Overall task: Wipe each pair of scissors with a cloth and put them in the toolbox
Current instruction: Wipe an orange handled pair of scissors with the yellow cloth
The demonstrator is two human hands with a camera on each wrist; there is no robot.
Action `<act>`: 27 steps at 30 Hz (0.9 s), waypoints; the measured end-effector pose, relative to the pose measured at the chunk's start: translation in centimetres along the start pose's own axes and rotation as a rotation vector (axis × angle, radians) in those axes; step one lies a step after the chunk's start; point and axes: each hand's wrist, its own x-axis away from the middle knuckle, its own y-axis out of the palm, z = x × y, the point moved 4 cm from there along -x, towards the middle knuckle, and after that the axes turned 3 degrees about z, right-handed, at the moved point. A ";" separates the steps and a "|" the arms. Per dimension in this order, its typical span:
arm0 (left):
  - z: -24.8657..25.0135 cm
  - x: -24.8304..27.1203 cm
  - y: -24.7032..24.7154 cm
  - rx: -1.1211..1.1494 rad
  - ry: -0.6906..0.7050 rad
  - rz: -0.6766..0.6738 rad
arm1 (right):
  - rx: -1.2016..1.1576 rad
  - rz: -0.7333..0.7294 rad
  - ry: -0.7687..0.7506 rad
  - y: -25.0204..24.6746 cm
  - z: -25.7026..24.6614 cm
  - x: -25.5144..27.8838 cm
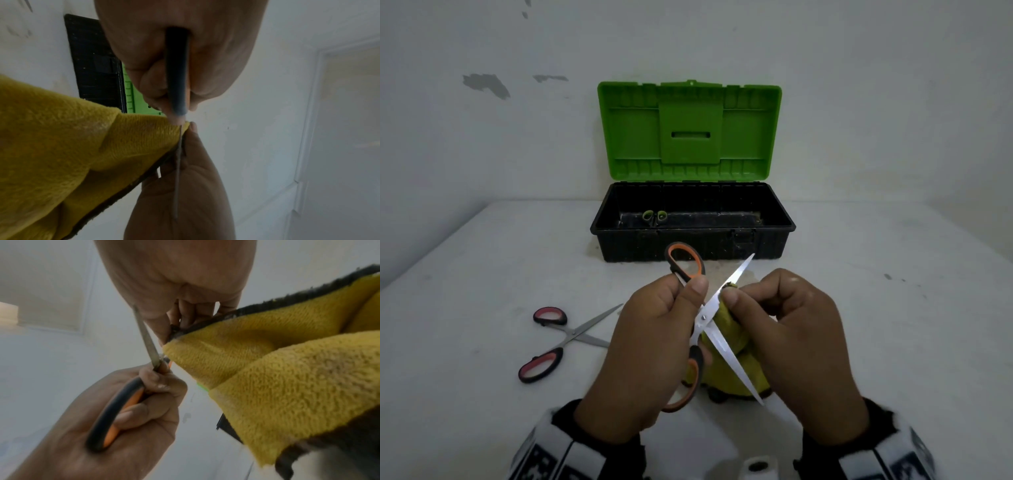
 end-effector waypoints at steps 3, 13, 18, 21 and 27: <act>-0.1 0.1 -0.3 0.015 -0.034 -0.029 | 0.006 -0.056 0.015 0.5 -0.5 0.6; -0.2 0.3 -0.6 -0.010 -0.035 -0.053 | -0.074 -0.041 0.117 0.0 0.1 0.2; -0.6 0.2 -0.2 -0.039 -0.005 -0.071 | -0.107 0.100 0.117 -1.3 1.0 -1.2; -0.3 0.1 -0.4 -0.066 0.030 -0.057 | -0.112 0.011 0.129 -0.5 0.4 -0.3; -0.2 0.0 -0.3 -0.163 0.118 -0.028 | -0.121 0.099 0.123 -1.4 0.7 -1.9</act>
